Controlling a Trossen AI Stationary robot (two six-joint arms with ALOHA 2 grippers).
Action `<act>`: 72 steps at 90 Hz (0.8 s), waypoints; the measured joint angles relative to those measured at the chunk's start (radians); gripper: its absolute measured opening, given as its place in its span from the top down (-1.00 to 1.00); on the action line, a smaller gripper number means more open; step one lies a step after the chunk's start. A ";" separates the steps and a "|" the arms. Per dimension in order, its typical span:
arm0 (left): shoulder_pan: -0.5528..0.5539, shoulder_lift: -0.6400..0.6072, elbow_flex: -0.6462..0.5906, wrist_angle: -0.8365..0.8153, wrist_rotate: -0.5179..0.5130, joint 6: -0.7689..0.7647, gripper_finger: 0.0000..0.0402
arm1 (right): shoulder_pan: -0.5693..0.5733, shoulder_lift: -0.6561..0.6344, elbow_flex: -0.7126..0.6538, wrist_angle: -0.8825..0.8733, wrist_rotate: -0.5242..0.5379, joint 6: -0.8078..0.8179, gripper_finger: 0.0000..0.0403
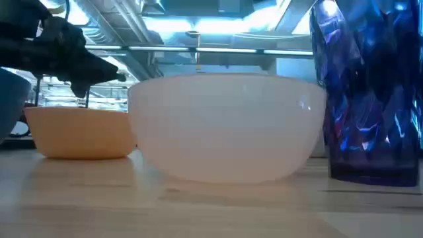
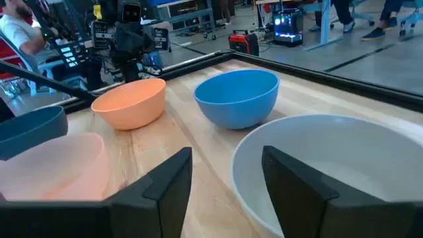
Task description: Nest bowls inside each other
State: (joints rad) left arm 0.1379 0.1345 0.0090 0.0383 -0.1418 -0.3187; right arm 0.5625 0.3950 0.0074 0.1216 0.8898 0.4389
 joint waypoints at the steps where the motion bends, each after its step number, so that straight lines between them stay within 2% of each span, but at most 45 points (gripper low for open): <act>1: 0.000 0.000 0.000 0.000 0.000 0.000 0.58 | 0.000 0.000 0.000 0.001 0.000 0.000 0.16; 14: 0.000 0.000 0.000 0.000 0.000 0.020 0.58 | 0.000 0.000 0.000 0.009 0.025 -0.033 0.16; 25: 0.000 0.000 0.000 0.000 0.000 0.068 0.58 | 0.000 0.000 0.000 0.052 0.061 -0.138 0.16; 40: 0.000 0.000 0.000 0.002 -0.001 0.033 0.58 | 0.000 0.000 0.000 0.145 0.071 -0.288 0.16; 72: 0.002 0.000 0.000 -0.004 -0.015 0.015 0.58 | 0.000 0.000 0.000 0.167 0.105 -0.256 0.16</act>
State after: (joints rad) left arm 0.1394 0.1345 0.0090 0.0345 -0.1570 -0.3035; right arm 0.5625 0.3950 0.0074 0.2890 0.9951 0.1833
